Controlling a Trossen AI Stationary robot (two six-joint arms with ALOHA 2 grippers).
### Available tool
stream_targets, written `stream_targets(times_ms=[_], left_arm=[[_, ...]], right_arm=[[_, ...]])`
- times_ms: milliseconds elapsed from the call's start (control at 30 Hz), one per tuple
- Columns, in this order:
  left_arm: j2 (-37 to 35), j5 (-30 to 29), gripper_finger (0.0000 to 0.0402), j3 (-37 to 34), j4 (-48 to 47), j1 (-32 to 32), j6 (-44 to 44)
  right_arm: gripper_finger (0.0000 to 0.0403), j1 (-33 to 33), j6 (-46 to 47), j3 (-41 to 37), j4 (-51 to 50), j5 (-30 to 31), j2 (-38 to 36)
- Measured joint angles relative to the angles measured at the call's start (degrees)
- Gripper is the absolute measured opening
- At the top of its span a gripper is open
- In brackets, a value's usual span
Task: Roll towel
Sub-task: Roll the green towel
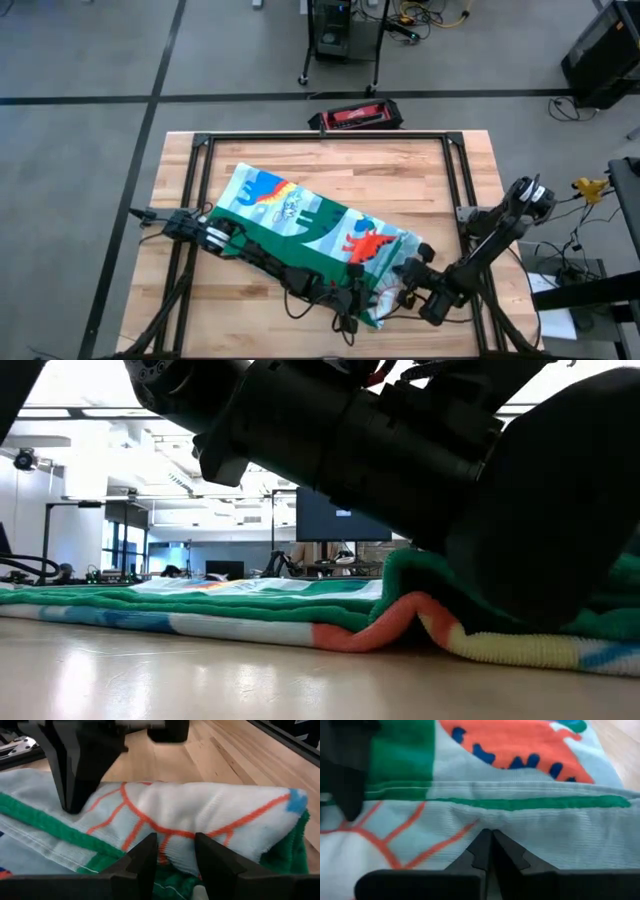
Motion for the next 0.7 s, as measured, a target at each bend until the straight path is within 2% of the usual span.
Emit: stream_targets(times_ms=[133,300,367,700], left_arm=[[-3.42,-0.66,0.0119,-0.21,-5.67,0.09,0.69],[-6.20,-8.21,0.0119,-0.22,-11.26,1.33,0.94],[-6.02,-8.71,0.0119,-0.37,-10.95,2.90,1.73],[-3.35,7.43,0.0119,-0.36,-6.64,11.47,2.83]], right_arm=[[0.0002,-1.01,-0.46,0.04,0.00,0.54,0.80],[0.0002,-0.77,-1.11,0.00,-0.22,0.35,-0.51],[0.0002,-0.72,-1.42,-0.02,-0.22,0.30,-0.89],[0.0002,0.14,-2.56,-0.06,0.68,-0.70,-1.41]])
